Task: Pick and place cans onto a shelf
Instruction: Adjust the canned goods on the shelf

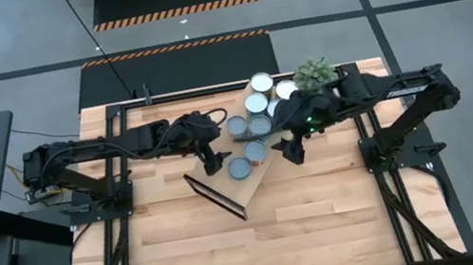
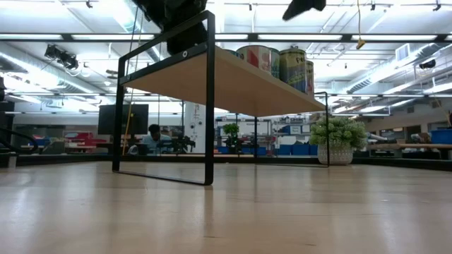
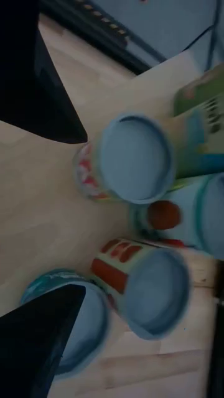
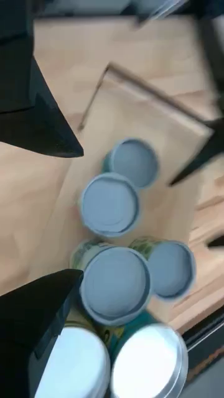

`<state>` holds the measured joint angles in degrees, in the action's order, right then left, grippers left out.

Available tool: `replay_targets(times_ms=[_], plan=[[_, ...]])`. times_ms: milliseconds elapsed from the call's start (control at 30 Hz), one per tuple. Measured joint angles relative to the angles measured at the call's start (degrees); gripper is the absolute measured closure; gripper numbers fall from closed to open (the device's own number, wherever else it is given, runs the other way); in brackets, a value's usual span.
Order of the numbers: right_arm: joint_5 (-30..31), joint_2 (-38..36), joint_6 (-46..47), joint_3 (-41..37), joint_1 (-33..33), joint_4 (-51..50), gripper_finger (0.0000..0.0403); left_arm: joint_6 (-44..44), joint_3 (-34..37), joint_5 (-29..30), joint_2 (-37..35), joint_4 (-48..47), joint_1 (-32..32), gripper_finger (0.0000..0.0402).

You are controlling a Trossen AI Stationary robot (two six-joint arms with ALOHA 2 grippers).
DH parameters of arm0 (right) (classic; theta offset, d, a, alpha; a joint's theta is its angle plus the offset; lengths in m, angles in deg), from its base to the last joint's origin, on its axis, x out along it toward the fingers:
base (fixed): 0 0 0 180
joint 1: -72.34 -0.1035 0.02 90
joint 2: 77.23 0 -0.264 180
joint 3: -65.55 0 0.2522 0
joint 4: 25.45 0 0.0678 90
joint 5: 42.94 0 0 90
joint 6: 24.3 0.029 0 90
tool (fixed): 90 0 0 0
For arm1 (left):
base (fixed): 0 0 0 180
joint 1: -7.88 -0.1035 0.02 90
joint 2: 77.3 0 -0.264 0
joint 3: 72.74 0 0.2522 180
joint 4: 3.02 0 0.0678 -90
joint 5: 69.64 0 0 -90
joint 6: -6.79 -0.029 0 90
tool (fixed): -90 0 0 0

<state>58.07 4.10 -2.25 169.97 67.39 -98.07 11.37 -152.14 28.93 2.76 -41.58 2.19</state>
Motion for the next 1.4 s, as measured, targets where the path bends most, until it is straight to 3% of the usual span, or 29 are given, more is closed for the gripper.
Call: replay_targets(times_ms=[133, 267, 433, 700, 833, 1033, 1400], plan=[[1.35, 1.9, -9.86, -1.13, 0.13, 0.52, 0.0091, -2.8, -2.16, 0.74, -0.01, -0.88, 0.0, 0.0006], [0.65, 4.69, -14.02, -0.69, 1.22, 1.63, 0.0095, -3.78, -3.92, 0.58, -0.03, -2.6, -0.2, 0.0006], [-6.17, 8.12, -19.76, 3.0, 4.35, 0.09, 0.0095, -3.8, -6.01, 0.63, -0.03, -6.77, -0.26, 0.0006], [-10.96, 14.61, -35.01, 12.63, 7.86, -7.45, 0.0076, -2.2, -6.62, -0.53, -0.03, -9.96, -0.5, 0.0006], [-10.59, 16.59, -41.25, 16.18, 8.76, -9.17, 0.0049, -1.19, -6.69, -2.45, -1.75, -12.46, -1.22, 0.0012], [-4.43, 17.09, -50.57, 18.21, 9.16, -11.09, 0.0007, -1.33, -6.67, -0.96, -7.32, -19.08, -3.13, 0.0039], [-5.87, 18.48, -56.48, 18.21, 10.43, -14.08, 0.0013, -0.17, -6.67, -2.25, -12.8, -23.1, -6.86, 0.0054]])
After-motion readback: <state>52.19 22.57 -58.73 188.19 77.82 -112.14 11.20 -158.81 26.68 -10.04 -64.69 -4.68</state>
